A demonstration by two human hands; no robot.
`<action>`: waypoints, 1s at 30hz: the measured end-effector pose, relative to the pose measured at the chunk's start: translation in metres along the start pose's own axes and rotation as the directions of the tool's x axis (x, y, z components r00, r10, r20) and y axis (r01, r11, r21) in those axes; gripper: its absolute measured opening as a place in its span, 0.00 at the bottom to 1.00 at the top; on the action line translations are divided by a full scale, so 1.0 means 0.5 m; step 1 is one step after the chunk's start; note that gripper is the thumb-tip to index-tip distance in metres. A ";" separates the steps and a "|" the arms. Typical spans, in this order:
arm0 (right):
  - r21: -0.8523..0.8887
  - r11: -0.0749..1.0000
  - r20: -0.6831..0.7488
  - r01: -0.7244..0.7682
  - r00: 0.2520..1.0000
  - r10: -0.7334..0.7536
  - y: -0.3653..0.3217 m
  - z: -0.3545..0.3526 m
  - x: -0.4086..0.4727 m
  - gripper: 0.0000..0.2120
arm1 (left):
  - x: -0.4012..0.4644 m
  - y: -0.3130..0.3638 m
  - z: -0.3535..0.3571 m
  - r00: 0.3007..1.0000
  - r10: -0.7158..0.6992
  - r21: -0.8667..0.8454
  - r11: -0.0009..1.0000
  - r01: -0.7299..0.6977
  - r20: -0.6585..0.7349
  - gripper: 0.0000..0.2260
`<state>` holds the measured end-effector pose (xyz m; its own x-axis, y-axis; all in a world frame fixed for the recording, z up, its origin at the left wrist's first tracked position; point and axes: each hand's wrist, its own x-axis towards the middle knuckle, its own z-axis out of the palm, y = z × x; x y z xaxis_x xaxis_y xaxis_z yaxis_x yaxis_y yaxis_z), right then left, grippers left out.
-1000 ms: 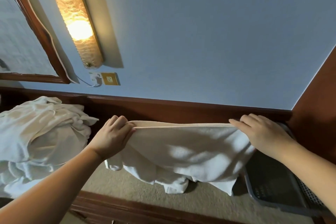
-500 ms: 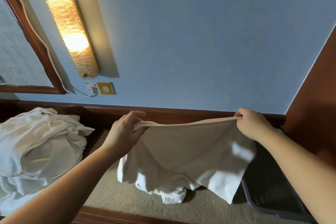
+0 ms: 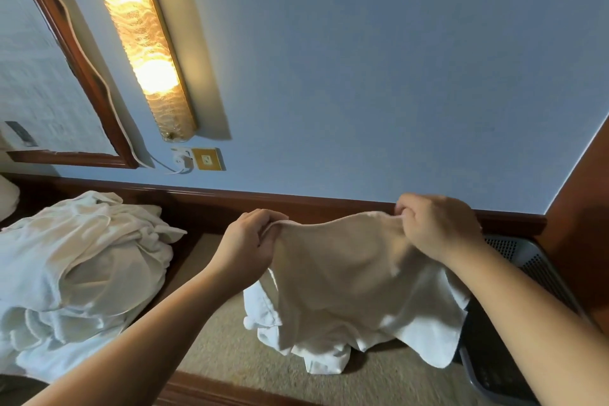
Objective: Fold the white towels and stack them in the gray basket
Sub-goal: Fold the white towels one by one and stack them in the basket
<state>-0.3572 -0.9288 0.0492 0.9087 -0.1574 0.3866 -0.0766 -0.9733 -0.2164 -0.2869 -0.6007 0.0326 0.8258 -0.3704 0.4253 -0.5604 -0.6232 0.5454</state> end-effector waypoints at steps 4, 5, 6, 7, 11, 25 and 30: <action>0.098 0.967 0.303 0.235 0.919 -0.254 -0.115 -0.022 -0.012 0.28 | -0.013 0.033 -0.004 0.990 0.135 -0.032 0.990 -0.136 -0.039 0.11; 0.086 0.957 0.336 0.277 0.896 -0.290 -0.142 -0.019 -0.016 0.34 | -0.013 0.041 -0.004 0.986 0.159 -0.054 0.985 -0.161 -0.053 0.10; 0.062 0.950 0.366 0.306 0.879 -0.307 -0.163 -0.013 -0.018 0.38 | -0.014 0.049 -0.004 0.983 0.170 -0.084 0.981 -0.175 -0.064 0.10; 0.053 0.945 0.389 0.322 0.865 -0.316 -0.178 -0.003 -0.020 0.39 | -0.014 0.056 -0.004 0.984 0.167 -0.119 0.977 -0.174 -0.068 0.10; 0.179 0.946 0.381 0.271 0.867 -0.320 -0.196 0.042 -0.016 0.20 | -0.021 0.065 -0.019 0.985 0.161 -0.166 0.972 -0.168 -0.055 0.15; 0.104 0.881 -0.052 0.462 0.887 -0.459 -0.175 0.053 -0.042 0.09 | -0.086 -0.069 0.027 0.962 0.237 -0.058 0.967 -0.247 -0.134 0.08; 0.113 0.857 -0.004 0.503 0.862 -0.506 -0.189 0.042 -0.042 0.08 | -0.113 -0.079 0.078 1.000 0.010 -0.231 0.973 -0.011 -0.007 0.05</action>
<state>-0.3606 -0.8301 0.0424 0.8206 0.3562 0.4468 0.4381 -0.8942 -0.0918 -0.3092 -0.5822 -0.0412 0.8200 -0.3716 0.4354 -0.5687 -0.4431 0.6930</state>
